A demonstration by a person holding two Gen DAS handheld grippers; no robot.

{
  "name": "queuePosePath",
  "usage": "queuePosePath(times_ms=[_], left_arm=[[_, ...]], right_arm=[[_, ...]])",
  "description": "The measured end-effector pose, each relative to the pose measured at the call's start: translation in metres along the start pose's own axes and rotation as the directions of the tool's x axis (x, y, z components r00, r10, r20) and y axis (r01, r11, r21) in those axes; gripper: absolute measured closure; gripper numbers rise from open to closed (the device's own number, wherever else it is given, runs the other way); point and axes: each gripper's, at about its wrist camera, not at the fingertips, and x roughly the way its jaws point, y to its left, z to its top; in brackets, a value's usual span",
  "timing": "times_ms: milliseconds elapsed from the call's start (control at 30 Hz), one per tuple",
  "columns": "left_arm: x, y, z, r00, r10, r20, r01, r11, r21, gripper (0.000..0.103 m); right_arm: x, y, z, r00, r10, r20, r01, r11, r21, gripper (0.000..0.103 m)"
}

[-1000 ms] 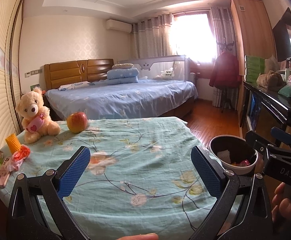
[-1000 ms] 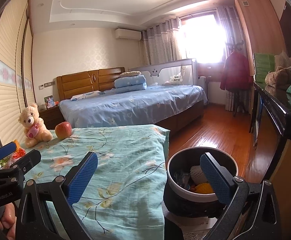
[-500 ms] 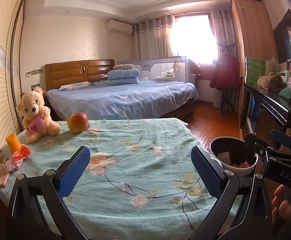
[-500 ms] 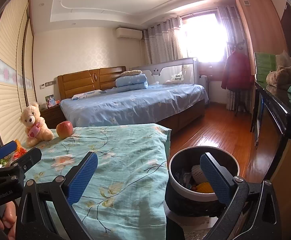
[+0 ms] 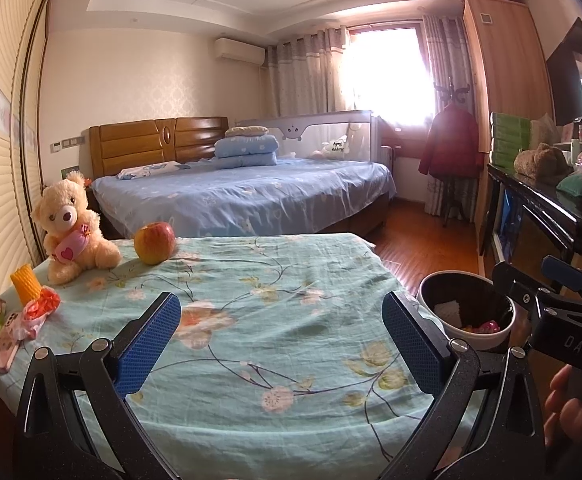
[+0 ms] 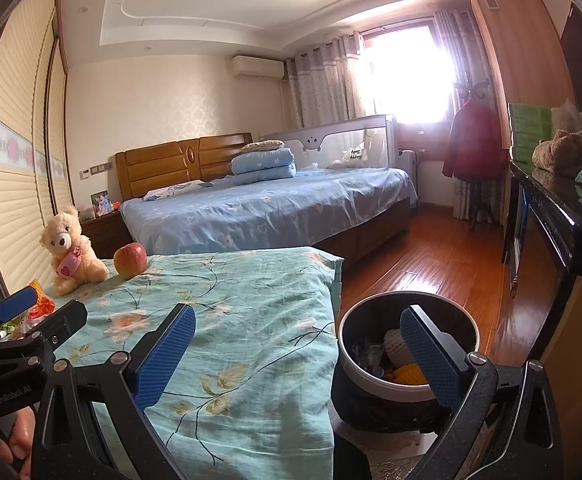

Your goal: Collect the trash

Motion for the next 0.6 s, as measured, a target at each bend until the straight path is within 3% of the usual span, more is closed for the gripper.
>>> queuePosePath(times_ms=[600], left_arm=[[0.0009, 0.0025, -0.0002, 1.0, -0.003, -0.002, 0.003, 1.0, 0.004, 0.0]], right_arm=[[-0.0008, 0.0008, 0.0004, 1.0, 0.003, 0.0, -0.003, 1.0, 0.003, 0.0]])
